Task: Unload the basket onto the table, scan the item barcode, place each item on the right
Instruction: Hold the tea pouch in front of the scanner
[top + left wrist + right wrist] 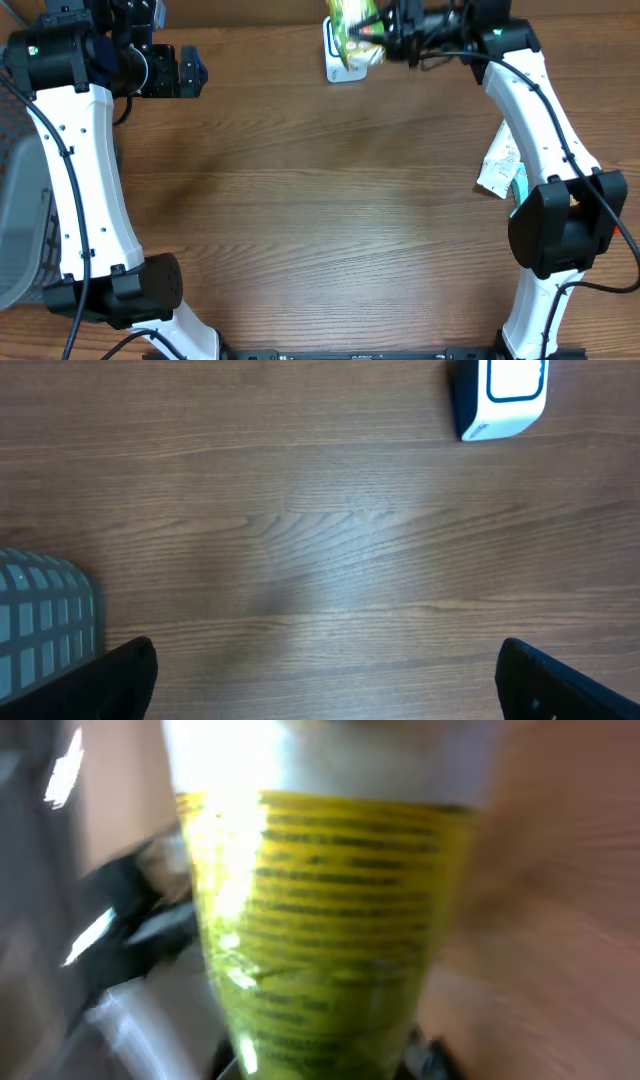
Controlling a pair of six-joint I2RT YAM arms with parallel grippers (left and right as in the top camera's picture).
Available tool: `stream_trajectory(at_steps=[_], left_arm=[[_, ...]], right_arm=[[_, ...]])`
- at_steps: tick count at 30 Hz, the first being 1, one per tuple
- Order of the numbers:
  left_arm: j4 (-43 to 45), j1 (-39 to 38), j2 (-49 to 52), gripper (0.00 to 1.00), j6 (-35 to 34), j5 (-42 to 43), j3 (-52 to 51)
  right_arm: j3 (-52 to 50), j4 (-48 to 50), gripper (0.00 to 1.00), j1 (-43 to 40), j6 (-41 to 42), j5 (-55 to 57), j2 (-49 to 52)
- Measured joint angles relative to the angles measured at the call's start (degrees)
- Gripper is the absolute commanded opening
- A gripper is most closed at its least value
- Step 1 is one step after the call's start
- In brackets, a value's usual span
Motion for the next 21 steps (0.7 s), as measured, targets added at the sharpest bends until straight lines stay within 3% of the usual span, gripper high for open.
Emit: stream_trajectory(at_steps=[6, 11, 15, 21], left_arm=[[0.09, 0.00, 0.00, 1.00, 0.02, -0.02, 0.00], [0.11, 0.00, 0.00, 1.00, 0.02, -0.04, 0.00], [0.11, 0.00, 0.00, 1.00, 0.02, -0.02, 0.00], [0.09, 0.00, 0.00, 0.99, 0.02, -0.02, 0.00]], right_arm=[[0.52, -16.41, 0.03, 0.33, -16.28, 22.51, 0.24], [11.15, -26.27, 0.03, 1.49, -24.00, 41.66, 1.07], [19.26, -25.42, 0.03, 4.87, -30.58, 57.18, 0.96], [20.46, -17.75, 0.04, 13.49, -39.04, 73.77, 2.45]])
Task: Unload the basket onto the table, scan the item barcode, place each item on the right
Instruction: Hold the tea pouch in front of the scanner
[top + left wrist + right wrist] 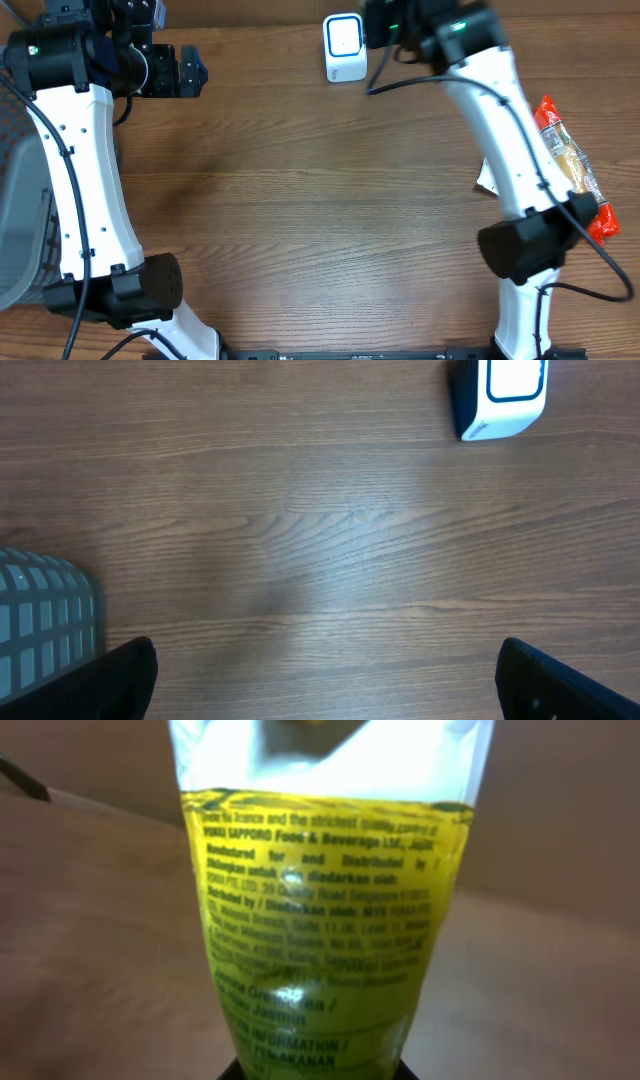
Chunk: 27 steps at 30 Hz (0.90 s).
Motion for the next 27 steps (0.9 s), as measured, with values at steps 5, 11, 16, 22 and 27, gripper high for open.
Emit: stream_trajectory(at_steps=[5, 11, 16, 22, 27], left_arm=[[0.04, 0.00, 0.00, 0.99, 0.00, 0.00, 0.00], [0.00, 0.00, 0.00, 0.99, 0.00, 0.00, 0.00], [0.00, 0.00, 0.00, 1.00, 0.00, -0.02, 0.00], [0.02, 0.00, 0.00, 1.00, 0.00, 0.00, 0.00], [0.02, 0.00, 0.00, 1.00, 0.00, 0.00, 0.00]], right_arm=[[0.11, 12.70, 0.04, 2.86, -3.04, 6.21, 6.38], [0.09, 19.74, 0.04, 1.38, -4.20, 10.21, 15.65], [-0.07, 20.63, 0.04, 0.17, -4.33, 11.39, 20.37], [-0.07, 21.68, 0.04, 0.24, -4.48, 11.65, 21.22], [-0.07, 21.94, 0.04, 0.33, -4.46, 11.72, 21.64]])
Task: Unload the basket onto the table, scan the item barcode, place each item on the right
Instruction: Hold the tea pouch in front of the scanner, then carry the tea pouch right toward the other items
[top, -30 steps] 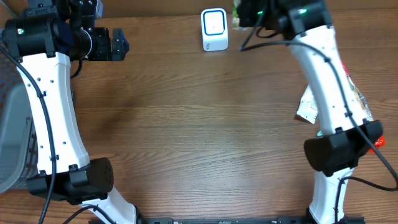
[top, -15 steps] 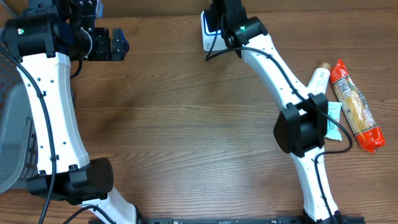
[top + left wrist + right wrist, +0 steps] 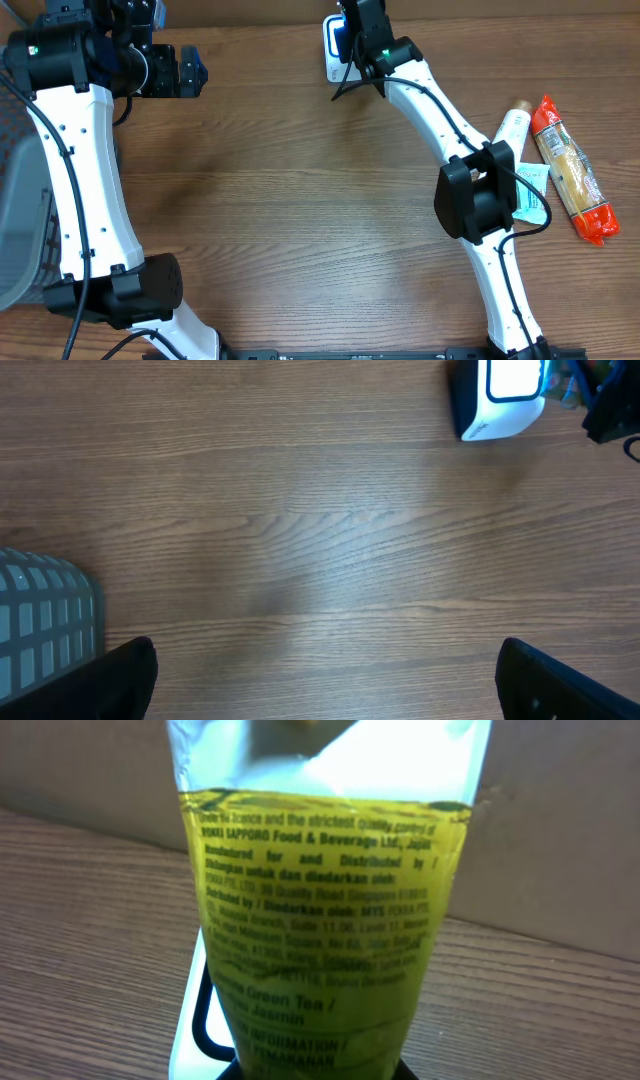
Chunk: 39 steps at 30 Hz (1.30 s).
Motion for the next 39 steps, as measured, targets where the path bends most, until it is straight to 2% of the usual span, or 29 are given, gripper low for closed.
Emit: stream_trajectory(at_steps=[25, 29, 33, 39], left_arm=[[0.00, 0.00, 0.00, 1.00, 0.00, -0.02, 0.00], [0.00, 0.00, 0.00, 1.00, 0.00, 0.00, 0.00], [-0.02, 0.00, 0.00, 1.00, 0.00, 0.00, 0.00], [0.00, 0.00, 0.00, 1.00, 0.00, 0.00, 0.00]], right_arm=[[0.00, -2.29, 0.04, 2.32, 0.72, -2.23, 1.33], [0.00, -8.50, 0.04, 2.51, 3.34, -4.61, 0.85], [-0.31, -19.61, 0.04, 1.95, 7.13, -9.77, -3.58], [-0.70, -43.08, 0.04, -0.46, 10.08, -12.50, -23.50]])
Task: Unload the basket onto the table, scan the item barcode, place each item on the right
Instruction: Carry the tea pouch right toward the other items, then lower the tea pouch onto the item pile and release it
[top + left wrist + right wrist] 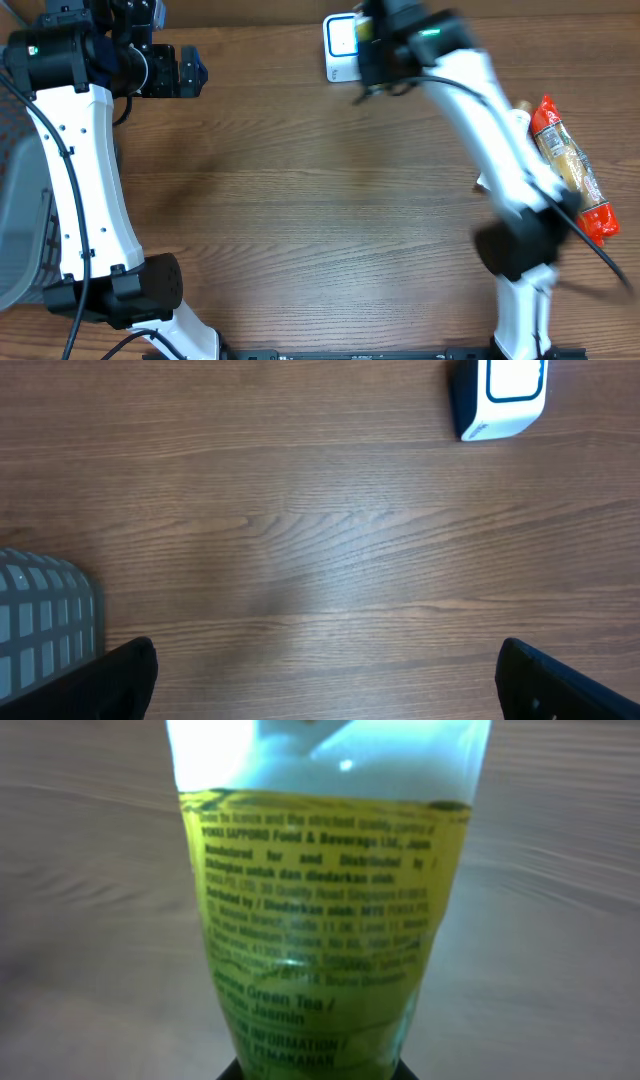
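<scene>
A green jasmine tea bottle (315, 920) with a yellow-green printed label fills the right wrist view, and my right gripper (315, 1072) is shut on its lower end. Overhead, that gripper (383, 45) sits just right of the white and blue barcode scanner (342, 45) at the table's far edge, blurred by motion, and the bottle is mostly hidden under it. The scanner (503, 396) also shows at the top right of the left wrist view. My left gripper (186, 70) hangs open and empty at the far left, its fingertips (115, 678) wide apart.
A red snack package (567, 168) lies at the right edge of the table, with a pale tube (520, 115) beside it, partly covered by my right arm. A grey mesh basket (45, 622) stands at the left.
The right wrist view showed the lit scanner and a wall behind the bottle; now only blurred table wood lies behind it. Overhead, the right gripper sits slightly right of the scanner and the arm has swung.
At first my right gripper held the bottle over the scanner, reaching in from the right. Then it was right of the scanner, which stood uncovered. Then the bottle was in front of the lit scanner. Now it is beside it, over the table. The left arm stayed still.
</scene>
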Controlling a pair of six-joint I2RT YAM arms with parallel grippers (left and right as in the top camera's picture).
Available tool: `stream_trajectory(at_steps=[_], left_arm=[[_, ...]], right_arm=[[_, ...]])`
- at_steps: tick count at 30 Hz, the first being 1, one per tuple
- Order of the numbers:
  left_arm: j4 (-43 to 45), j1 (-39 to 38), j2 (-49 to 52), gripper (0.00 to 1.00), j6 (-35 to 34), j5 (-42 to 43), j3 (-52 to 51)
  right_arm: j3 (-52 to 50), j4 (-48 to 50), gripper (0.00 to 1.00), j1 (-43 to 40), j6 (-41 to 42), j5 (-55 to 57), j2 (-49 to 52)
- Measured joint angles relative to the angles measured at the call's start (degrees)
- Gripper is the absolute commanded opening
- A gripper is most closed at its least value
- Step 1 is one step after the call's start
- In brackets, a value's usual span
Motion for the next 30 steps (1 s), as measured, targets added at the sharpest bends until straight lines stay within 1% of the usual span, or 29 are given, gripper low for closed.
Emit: stream_trajectory(at_steps=[3, 5, 6, 8, 11, 15, 18, 20, 21, 22, 24, 25, 26, 28, 30], left_arm=[[0.02, 0.00, 0.00, 1.00, 0.00, -0.02, 0.00], [0.00, 0.00, 0.00, 1.00, 0.00, -0.02, 0.00], [0.00, 0.00, 0.00, 1.00, 0.00, 0.02, 0.00], [0.00, 0.00, 0.00, 1.00, 0.00, 0.00, 0.00], [-0.02, 0.00, 0.00, 1.00, 0.00, 0.00, 0.00], [0.00, 0.00, 0.00, 1.00, 0.00, 0.00, 0.00], [0.00, 0.00, 0.00, 1.00, 0.00, 0.00, 0.00], [0.00, 0.00, 0.00, 1.00, 0.00, 0.00, 0.00], [-0.02, 0.00, 0.00, 1.00, 0.00, 0.00, 0.00], [0.00, 0.00, 0.00, 1.00, 0.00, -0.02, 0.00], [0.00, 0.00, 0.00, 0.99, 0.00, -0.02, 0.00], [0.00, 0.00, 0.00, 1.00, 0.00, -0.02, 0.00], [0.00, 0.00, 0.00, 1.00, 0.00, -0.02, 0.00], [0.00, 0.00, 0.00, 1.00, 0.00, 0.00, 0.00], [0.00, 0.00, 0.00, 1.00, 0.00, 0.00, 0.00]], right_arm=[[1.27, -12.94, 0.04, -2.93, 3.63, 1.77, -11.41], [2.75, -21.11, 0.04, -6.16, 6.43, 3.87, -16.72], [2.71, -23.39, 0.04, -8.13, 7.56, 4.98, -18.60], [1.14, -23.63, 0.04, -11.74, 8.94, 6.01, -20.24], [-5.40, -22.36, 0.04, -15.87, 10.19, 6.56, -18.86], [-18.86, -17.70, 0.04, -20.24, 11.47, 6.27, -13.60], [-29.38, -14.58, 0.04, -24.70, 11.85, 5.97, -11.56], [-34.45, -13.05, 0.07, -28.11, 12.07, 5.88, -11.56], [-36.06, -12.13, 0.11, -29.73, 12.20, 5.86, -11.56], [-36.92, -11.45, 0.18, -30.71, 12.24, 5.84, -11.56], [-39.71, -8.28, 0.62, -34.62, 11.37, 5.11, -11.56], [-40.02, -7.76, 0.66, -35.58, 10.19, 4.35, -11.56], [-40.11, -7.10, 0.69, -36.26, 8.52, 2.84, -11.65], [-40.11, -6.21, 0.72, -36.37, 6.27, 1.27, -11.96], [-40.11, -5.86, 0.73, -35.85, 4.68, 0.07, -12.20]])
